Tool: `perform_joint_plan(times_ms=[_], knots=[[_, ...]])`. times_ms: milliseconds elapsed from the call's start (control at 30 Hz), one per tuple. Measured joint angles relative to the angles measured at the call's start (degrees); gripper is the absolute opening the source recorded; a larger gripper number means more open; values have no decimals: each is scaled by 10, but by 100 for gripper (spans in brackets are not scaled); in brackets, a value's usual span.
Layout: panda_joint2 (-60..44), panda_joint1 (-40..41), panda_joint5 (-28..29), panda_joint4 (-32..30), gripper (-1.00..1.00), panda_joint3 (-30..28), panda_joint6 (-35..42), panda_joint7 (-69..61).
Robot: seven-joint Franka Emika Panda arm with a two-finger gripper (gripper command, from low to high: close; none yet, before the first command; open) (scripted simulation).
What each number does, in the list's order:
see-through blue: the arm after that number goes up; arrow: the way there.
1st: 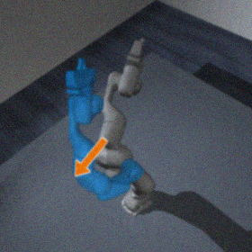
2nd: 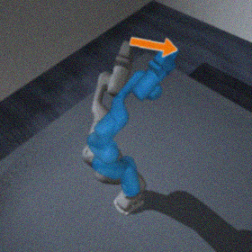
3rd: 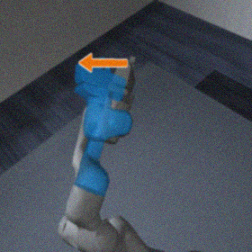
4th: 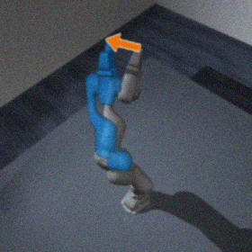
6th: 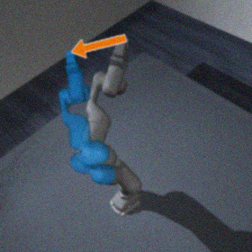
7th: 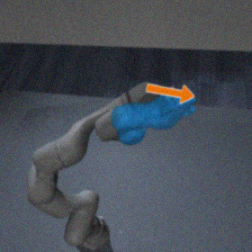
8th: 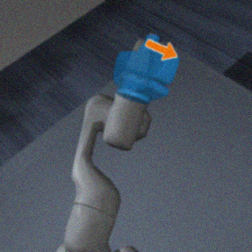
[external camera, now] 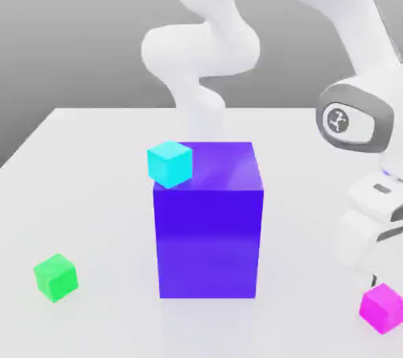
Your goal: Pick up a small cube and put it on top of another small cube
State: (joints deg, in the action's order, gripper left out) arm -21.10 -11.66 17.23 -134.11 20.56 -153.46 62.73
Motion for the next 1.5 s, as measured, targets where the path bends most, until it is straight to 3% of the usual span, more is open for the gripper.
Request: perform_joint_plan(times_ms=[100, 133, 367, 533, 1067, 1167, 1233, 1267, 1500], knots=[[-63, -31, 36, 14, 0, -35, -44, 28], [-78, -39, 46, 18, -100, -45, -56, 35], [-80, -40, 47, 18, -100, -46, -57, 35], [8, 7, -15, -7, -100, -6, 4, -10], [169, 306, -138, -152, -100, -208, 5, -92], [145, 397, -177, -156, -100, -250, -27, -122], [104, 415, -196, -152, -100, -251, -65, -137], [92, 419, -200, -152, 100, -250, -76, -140], [93, 420, -201, -151, 100, -252, -75, -141]])
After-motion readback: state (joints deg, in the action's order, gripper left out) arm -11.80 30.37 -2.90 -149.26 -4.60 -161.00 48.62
